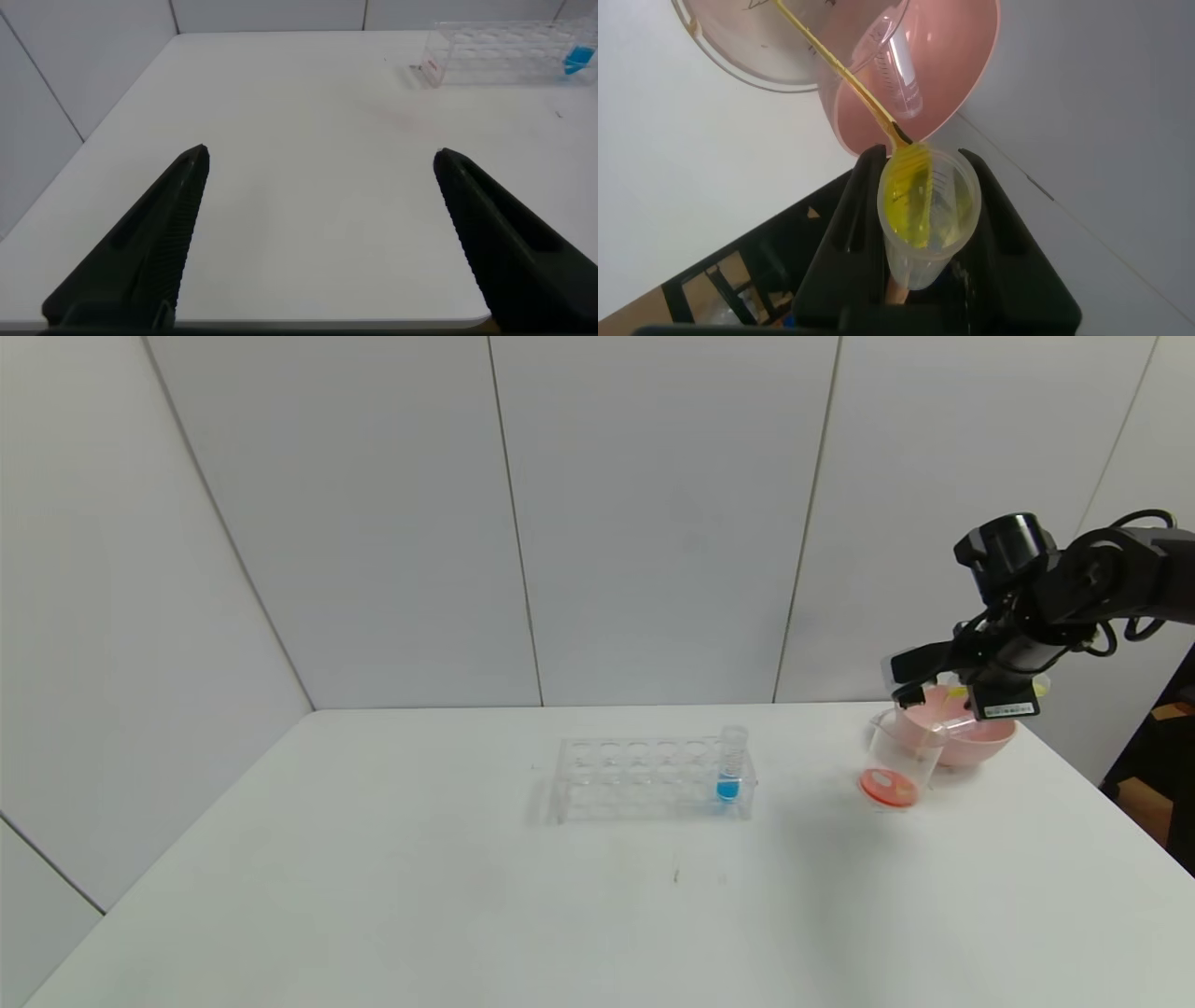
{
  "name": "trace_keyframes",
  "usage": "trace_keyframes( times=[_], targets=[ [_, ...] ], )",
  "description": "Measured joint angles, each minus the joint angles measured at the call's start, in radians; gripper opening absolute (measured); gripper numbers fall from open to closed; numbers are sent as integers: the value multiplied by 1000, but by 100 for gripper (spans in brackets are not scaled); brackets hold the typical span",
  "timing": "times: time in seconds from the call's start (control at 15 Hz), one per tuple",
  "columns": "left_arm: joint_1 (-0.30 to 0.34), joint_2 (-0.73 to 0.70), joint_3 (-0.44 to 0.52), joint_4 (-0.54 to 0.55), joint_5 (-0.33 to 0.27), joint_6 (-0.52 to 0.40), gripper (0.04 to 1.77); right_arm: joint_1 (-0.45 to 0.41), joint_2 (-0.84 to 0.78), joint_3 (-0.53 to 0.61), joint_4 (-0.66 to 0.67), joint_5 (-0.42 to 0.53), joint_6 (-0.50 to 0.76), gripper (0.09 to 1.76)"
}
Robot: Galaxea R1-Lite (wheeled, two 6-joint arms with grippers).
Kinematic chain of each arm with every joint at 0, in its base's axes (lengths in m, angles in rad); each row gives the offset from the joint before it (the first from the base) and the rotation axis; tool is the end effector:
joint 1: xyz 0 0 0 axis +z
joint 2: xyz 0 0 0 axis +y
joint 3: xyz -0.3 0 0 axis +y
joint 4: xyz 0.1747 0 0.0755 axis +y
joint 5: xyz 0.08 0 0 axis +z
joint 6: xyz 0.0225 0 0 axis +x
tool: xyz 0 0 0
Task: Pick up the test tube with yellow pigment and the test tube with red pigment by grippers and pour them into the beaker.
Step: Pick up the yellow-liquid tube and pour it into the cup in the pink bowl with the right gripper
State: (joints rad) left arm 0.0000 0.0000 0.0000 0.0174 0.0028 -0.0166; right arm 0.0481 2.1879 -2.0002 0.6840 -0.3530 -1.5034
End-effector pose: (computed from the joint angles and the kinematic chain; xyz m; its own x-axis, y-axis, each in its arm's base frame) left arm -0.0228 0.0001 0.0737 0.9998 0.0028 -0.0174 -0.0031 0.9999 -0.0165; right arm 0.4243 0.0126 0.2088 0.6198 -0.3163 -0.7182 -0.7509 0.0271 -0.6599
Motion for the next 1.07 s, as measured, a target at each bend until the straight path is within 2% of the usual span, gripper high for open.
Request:
trace_keyframes(
  times=[1.07],
  targets=[
    [0, 0, 0, 0, 0, 0, 172, 23, -21, 0, -7, -99, -73, 54]
  ],
)
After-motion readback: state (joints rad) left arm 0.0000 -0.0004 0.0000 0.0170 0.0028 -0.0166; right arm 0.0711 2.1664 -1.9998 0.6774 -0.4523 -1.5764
